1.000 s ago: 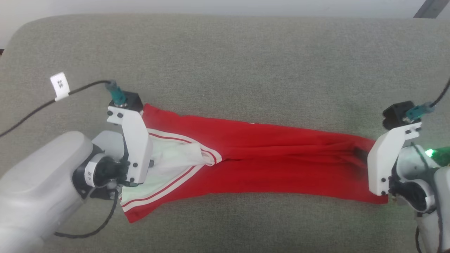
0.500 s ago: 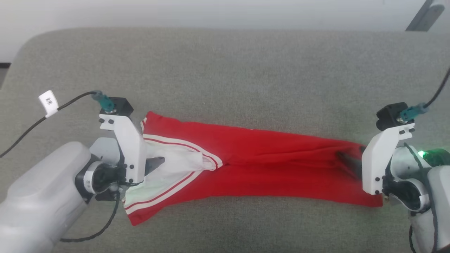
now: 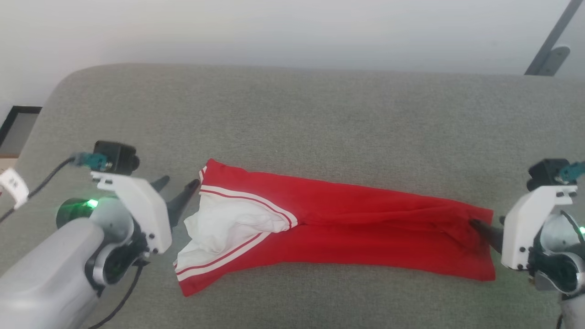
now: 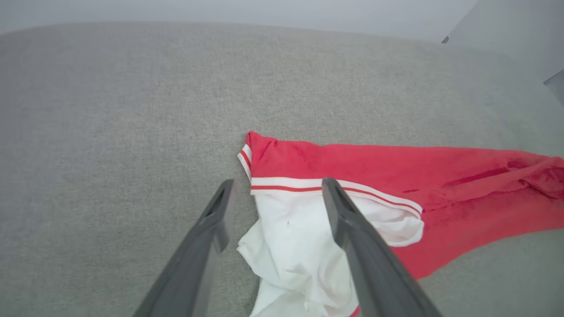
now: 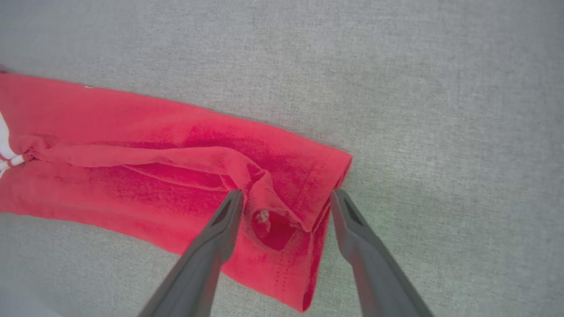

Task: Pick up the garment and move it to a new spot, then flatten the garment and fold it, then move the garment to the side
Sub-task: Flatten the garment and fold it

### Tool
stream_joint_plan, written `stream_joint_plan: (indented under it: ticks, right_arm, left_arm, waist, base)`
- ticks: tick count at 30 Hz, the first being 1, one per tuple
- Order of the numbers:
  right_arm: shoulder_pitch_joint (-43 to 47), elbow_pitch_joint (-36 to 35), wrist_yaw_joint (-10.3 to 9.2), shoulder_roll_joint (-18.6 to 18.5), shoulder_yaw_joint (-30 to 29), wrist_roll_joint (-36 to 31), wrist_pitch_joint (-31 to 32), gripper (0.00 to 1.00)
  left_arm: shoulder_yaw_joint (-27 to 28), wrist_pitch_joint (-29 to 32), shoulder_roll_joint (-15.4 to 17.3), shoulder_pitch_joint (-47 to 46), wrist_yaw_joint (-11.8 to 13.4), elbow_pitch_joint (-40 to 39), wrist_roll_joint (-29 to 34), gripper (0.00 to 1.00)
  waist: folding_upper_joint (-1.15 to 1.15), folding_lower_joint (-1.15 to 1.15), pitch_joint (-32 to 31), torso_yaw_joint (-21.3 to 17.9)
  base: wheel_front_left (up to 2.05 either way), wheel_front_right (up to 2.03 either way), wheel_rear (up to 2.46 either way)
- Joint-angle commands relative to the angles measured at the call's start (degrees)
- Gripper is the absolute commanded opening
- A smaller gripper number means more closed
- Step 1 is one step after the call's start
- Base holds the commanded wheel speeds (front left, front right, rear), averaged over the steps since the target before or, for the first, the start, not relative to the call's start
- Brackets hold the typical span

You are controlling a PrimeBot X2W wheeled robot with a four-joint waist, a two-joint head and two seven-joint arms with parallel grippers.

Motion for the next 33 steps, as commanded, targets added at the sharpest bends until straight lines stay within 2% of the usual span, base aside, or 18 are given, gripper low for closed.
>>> stream_joint_plan:
  ticks: [1, 5, 12, 17, 21, 25, 26, 28, 30, 33]
  right_arm:
    - [0.58, 0.28, 0.01, -0.01, -0.46, -0.05, 0.23, 1.0]
    - [1.63, 2.12, 0.01, -0.26, -1.93, 0.04, 1.4, 1.0]
    - [1.29, 6.64, 0.01, -0.89, -2.73, -0.08, 0.98, 1.0]
    - [0.29, 10.38, 0.01, -0.62, -2.7, -0.53, 0.5, 1.0]
    - [-0.38, 13.23, 0.02, -0.09, -1.83, -0.12, -0.13, 1.0]
    - [-0.88, 15.69, 0.02, 0.56, 0.06, 1.43, -0.68, 1.0]
    - [-1.0, 15.96, 0.02, 0.42, 0.76, 1.89, -0.98, 0.41]
    - [-1.22, 16.53, 0.02, 0.45, 1.58, 3.26, -1.51, 0.0]
    - [-1.65, 16.71, 0.02, 0.09, 2.02, 5.68, -2.55, 0.0]
    - [-2.34, 16.96, 0.02, -0.48, 2.06, 7.41, -3.7, 0.0]
  left_arm:
    - [0.14, -1.55, 0.46, 1.13, -0.35, 0.01, 1.52, 1.0]
    - [1.64, -10.18, 1.08, 3.46, -0.52, 0.15, 3.71, 1.0]
    - [4.59, -22.68, 1.5, 7.71, 0.93, 1.47, 6.35, 1.0]
    - [8.4, -25.19, 0.85, 10.61, 0.19, 2.06, 9.39, 1.0]
    - [17.39, -25.27, -1.17, 14.91, 0.45, 0.13, 14.12, 1.0]
    - [26.18, -25.29, -4.11, 20.32, -1.25, -1.43, 19.72, 1.0]
    - [27.95, -25.3, -4.85, 21.4, -1.89, -1.62, 20.88, 1.0]
    - [31.19, -25.3, -6.61, 23.23, -3.08, -1.71, 23.14, 1.0]
    - [35.37, -25.3, -8.99, 25.11, -5.16, -1.71, 25.96, 1.0]
    - [38.8, -25.31, -11.06, 26.43, -6.84, -1.35, 28.38, 1.0]
  waist:
    - [0.0, 0.0, -0.35, 0.31]
    - [0.0, 0.0, -0.85, 0.95]
    - [0.0, 0.0, -0.64, 2.52]
    - [0.0, 0.0, -0.45, 3.69]
    - [0.0, 0.0, -0.29, 4.46]
    - [0.0, 0.0, -0.06, 5.09]
    - [0.0, 0.0, 0.0, 5.27]
    - [0.0, 0.0, 0.09, 5.56]
    - [0.0, 0.0, 0.1, 5.8]
    - [0.0, 0.0, -0.02, 5.79]
  base:
    - [0.0, 0.0, 0.0]
    - [0.0, 0.0, 0.0]
    - [0.0, 0.0, 0.0]
    - [0.0, 0.0, 0.0]
    - [0.0, 0.0, 0.0]
    - [0.0, 0.0, 0.0]
    - [0.0, 0.0, 0.0]
    - [0.0, 0.0, 0.0]
    - [0.0, 0.0, 0.0]
    - [0.0, 0.0, 0.0]
